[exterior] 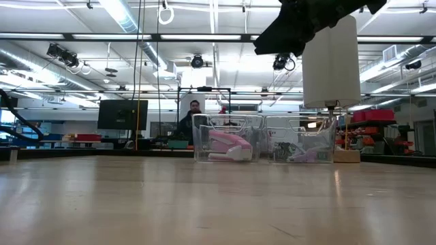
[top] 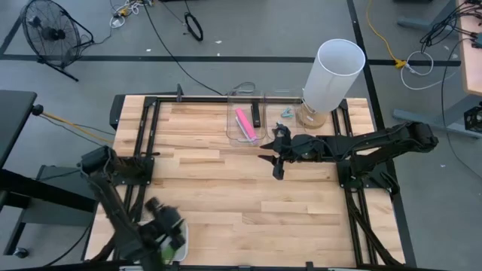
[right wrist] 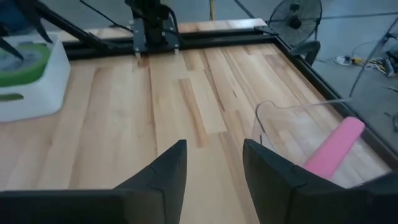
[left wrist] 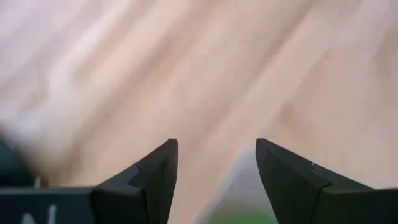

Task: Pick and place Stapler, Stapler remover, tape
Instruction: Return to Home Position

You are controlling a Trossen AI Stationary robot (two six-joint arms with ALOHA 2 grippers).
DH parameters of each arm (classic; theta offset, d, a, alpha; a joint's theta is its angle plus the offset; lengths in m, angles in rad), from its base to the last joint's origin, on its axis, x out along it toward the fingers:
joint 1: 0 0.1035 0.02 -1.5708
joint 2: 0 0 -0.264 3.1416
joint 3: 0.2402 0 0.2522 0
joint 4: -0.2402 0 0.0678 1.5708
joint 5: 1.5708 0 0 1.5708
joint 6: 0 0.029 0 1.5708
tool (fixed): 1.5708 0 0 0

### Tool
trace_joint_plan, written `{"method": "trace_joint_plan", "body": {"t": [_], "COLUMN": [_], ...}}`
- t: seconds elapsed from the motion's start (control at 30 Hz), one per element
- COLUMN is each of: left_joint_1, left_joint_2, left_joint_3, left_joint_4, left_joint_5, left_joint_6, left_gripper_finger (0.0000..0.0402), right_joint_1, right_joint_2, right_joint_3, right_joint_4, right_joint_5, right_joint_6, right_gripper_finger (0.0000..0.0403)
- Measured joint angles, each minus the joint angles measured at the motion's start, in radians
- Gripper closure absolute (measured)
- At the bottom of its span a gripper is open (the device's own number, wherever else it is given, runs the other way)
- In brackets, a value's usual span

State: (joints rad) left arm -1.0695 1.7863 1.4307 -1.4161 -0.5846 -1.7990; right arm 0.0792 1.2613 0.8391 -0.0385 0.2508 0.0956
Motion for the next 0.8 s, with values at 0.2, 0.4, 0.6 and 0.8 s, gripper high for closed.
{"method": "trace_joint_plan", "body": {"t": [0.2,0.4,0.6,0.8], "left_joint_1": [0.175,0.396,0.596,0.720], "left_joint_2": [0.000,0.000,0.000,0.000], "left_joint_3": [0.000,0.001,0.001,0.001], "left_joint_4": [0.075,0.311,0.597,0.951], "left_joint_5": [-0.576,-0.827,-0.475,-0.135], "left_joint_6": [0.322,0.693,1.105,1.307], "left_gripper_finger": [0.0181,0.0182,0.0199,0.0208], "right_joint_1": [0.003,0.022,0.081,0.110], "right_joint_2": [0.000,0.005,0.053,0.075], "right_joint_3": [0.000,0.000,0.000,0.000], "right_joint_4": [0.083,0.229,0.387,0.387], "right_joint_5": [-0.030,-0.183,-0.218,-0.218], "right_joint_6": [0.001,0.009,-0.085,-0.045], "right_gripper_finger": [0.0245,0.0245,0.0245,0.0245]}}
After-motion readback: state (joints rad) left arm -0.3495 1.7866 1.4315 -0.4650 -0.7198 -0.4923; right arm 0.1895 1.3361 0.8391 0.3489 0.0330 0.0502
